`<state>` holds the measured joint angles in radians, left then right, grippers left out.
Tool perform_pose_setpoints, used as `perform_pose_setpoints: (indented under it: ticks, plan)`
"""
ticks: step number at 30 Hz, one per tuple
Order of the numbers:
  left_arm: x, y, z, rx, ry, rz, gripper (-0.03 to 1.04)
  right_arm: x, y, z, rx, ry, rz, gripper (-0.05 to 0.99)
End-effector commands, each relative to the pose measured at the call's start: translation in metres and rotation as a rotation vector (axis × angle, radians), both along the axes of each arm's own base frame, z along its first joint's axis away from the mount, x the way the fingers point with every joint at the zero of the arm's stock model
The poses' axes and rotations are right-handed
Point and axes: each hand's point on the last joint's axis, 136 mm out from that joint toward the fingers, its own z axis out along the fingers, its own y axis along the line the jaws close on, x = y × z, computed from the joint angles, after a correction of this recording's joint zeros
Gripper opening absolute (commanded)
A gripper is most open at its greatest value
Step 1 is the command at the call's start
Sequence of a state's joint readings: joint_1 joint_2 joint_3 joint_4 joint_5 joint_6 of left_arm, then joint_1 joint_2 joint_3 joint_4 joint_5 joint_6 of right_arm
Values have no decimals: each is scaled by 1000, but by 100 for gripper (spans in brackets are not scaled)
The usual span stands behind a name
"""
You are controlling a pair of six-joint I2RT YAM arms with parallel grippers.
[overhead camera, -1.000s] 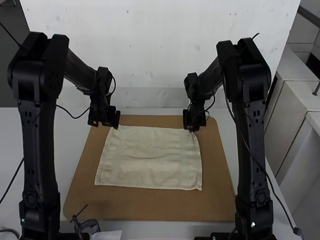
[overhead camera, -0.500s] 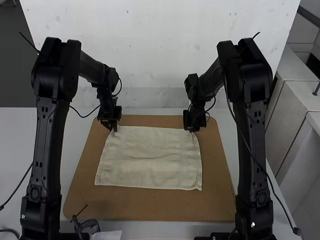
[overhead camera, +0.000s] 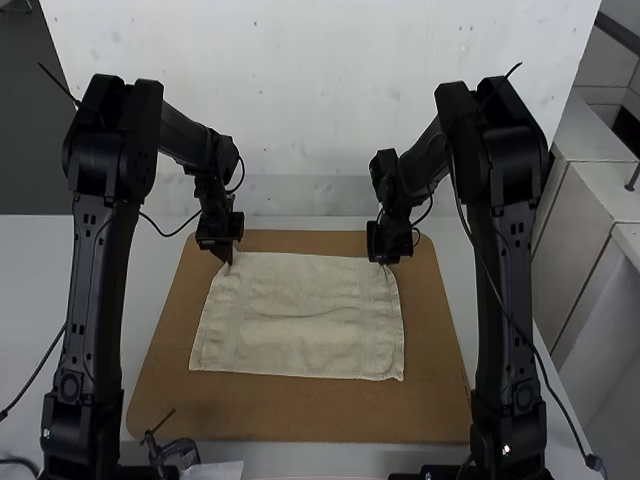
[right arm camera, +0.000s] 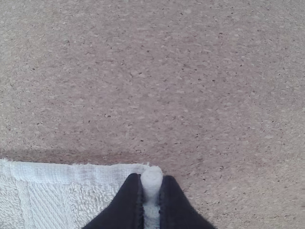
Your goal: Fold the towel.
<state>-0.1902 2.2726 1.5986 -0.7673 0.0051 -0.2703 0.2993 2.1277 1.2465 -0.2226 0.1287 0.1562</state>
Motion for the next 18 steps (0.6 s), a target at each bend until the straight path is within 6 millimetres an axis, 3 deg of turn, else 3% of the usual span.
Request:
perform_pose_setpoints:
  ticks: [1, 9, 13, 18]
  plan:
    - [2, -2, 35, 0, -62, 33, 2, 20, -10, 29, -51, -77, -26, 1]
    - [14, 11, 87, -29, -181, 135, 2, 52, -3, 93, -10, -227, -40, 1]
    - [13, 17, 104, -33, -216, 163, 2, 54, -2, 123, 11, -285, -42, 1]
    - [1, 18, 109, -28, -218, 172, 2, 38, -5, 139, 23, -310, -40, 1]
